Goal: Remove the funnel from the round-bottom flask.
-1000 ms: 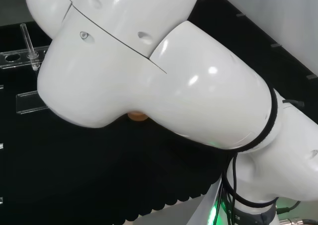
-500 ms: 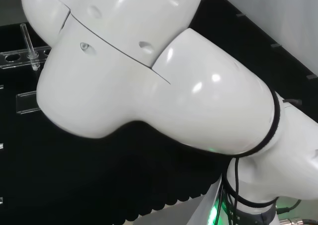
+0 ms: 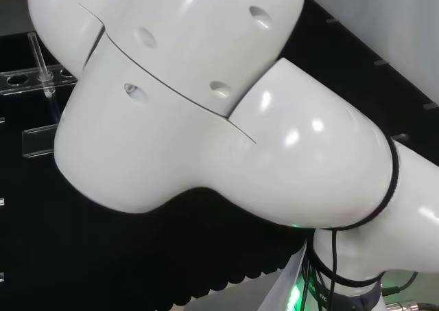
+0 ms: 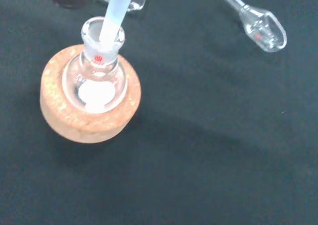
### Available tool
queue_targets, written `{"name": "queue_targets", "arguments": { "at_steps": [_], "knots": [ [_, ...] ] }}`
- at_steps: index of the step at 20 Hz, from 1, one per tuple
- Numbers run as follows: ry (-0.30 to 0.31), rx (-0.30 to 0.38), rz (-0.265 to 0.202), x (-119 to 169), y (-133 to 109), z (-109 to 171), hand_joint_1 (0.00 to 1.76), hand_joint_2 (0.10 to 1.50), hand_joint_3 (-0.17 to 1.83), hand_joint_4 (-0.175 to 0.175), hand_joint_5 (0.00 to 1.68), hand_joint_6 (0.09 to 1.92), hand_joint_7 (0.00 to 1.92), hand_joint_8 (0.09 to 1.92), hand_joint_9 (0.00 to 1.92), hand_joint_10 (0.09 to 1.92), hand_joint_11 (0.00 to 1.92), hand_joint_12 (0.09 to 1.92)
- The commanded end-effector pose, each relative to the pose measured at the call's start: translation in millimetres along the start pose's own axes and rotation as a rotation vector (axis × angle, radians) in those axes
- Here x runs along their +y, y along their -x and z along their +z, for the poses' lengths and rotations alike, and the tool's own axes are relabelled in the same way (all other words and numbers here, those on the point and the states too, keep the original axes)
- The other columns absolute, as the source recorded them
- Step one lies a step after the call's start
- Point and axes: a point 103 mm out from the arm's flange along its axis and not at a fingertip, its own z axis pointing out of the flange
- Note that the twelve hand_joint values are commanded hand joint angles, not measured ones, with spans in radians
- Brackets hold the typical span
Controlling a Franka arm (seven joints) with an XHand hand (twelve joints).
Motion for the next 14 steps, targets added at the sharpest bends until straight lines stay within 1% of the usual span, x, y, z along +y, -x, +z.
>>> {"name": "queue_targets", "arguments": {
  "at_steps": [1, 5, 7, 10, 11, 12, 14],
  "knots": [
    [0.006, -0.027, 0.032, -16, 17, -16, 0.92, 1.03, -0.17, -0.009, 0.64, 0.63, 0.66, 0.71, 0.97, 0.45, 0.69, 1.18],
    [-0.001, -0.027, 0.05, -27, 23, -33, 0.92, 1.03, -0.17, -0.009, 0.64, 0.64, 0.66, 0.71, 0.98, 0.45, 0.7, 1.17],
    [-0.004, -0.026, 0.068, -32, 27, -42, 0.92, 1.03, -0.17, -0.009, 0.64, 0.64, 0.66, 0.71, 0.98, 0.45, 0.7, 1.17],
    [-0.002, -0.014, 0.087, -41, 41, -56, 0.92, 1.03, -0.17, -0.01, 0.64, 0.65, 0.66, 0.72, 0.98, 0.45, 0.71, 1.17],
    [-0.003, -0.013, 0.098, -43, 44, -62, 0.92, 1.03, -0.17, -0.011, 0.64, 0.65, 0.66, 0.72, 0.98, 0.45, 0.71, 1.17],
    [-0.01, -0.021, 0.12, -45, 48, -68, 0.92, 1.03, -0.17, -0.012, 0.65, 0.65, 0.66, 0.72, 0.99, 0.45, 0.72, 1.16],
    [-0.015, -0.008, 0.143, -48, 55, -79, 0.93, 1.03, -0.17, -0.013, 0.65, 0.66, 0.66, 0.72, 0.99, 0.44, 0.73, 1.14]
  ]
}}
